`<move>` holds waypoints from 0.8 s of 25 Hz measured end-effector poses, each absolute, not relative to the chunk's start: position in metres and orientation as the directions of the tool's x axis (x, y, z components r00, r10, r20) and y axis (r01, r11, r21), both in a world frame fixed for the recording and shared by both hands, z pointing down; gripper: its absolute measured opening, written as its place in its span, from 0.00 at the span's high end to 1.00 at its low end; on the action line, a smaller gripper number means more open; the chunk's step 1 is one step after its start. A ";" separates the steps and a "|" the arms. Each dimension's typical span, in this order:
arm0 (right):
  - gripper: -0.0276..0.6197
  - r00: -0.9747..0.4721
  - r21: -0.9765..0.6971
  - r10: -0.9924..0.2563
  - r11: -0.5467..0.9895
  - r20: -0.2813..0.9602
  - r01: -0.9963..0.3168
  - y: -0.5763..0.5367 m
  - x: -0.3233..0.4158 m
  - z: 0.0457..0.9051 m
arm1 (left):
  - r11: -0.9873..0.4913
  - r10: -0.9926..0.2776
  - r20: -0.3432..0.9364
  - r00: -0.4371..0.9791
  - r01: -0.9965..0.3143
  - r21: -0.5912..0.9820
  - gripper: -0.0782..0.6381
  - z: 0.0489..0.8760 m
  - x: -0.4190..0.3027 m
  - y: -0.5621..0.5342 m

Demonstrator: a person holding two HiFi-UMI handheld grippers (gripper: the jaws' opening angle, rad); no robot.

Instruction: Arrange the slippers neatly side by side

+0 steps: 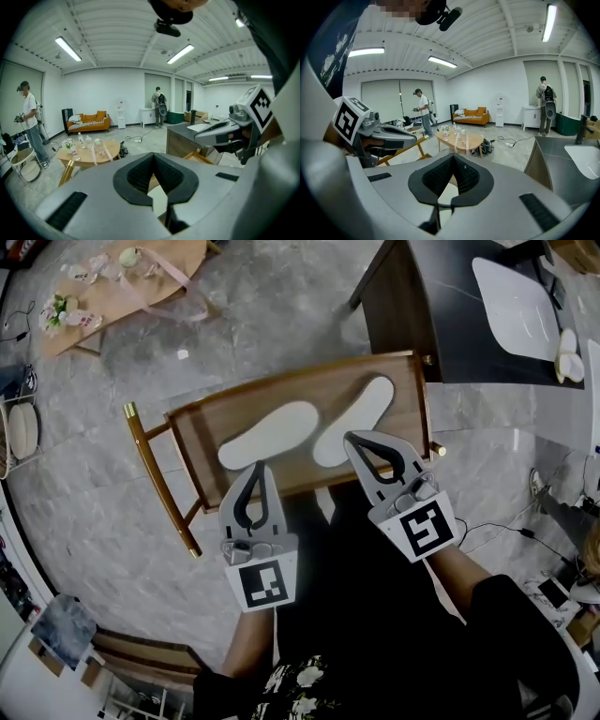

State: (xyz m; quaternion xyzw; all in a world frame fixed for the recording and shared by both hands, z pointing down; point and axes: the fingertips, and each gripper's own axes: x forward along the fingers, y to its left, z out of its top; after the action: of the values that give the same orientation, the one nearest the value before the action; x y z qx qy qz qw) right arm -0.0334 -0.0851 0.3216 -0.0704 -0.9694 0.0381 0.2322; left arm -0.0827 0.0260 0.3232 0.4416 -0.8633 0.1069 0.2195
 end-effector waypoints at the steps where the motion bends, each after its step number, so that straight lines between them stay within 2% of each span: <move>1: 0.96 -0.881 -0.108 0.151 0.988 0.448 0.115 -0.085 -0.033 0.324 | 0.582 -0.718 0.478 -0.506 -0.813 0.013 0.89 0.326 -0.082 0.025; 20: 0.96 -0.866 -0.151 0.112 0.988 0.487 0.044 -0.084 -0.018 0.361 | 0.528 -0.720 0.535 -0.442 -0.849 0.009 0.89 0.364 -0.071 0.023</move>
State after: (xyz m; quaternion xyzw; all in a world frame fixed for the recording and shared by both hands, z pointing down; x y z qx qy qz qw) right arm -0.0184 -0.0843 0.3610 -0.0405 -0.9637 0.0674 0.2553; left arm -0.0709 0.0230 0.3643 0.4678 -0.8388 0.1313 0.2456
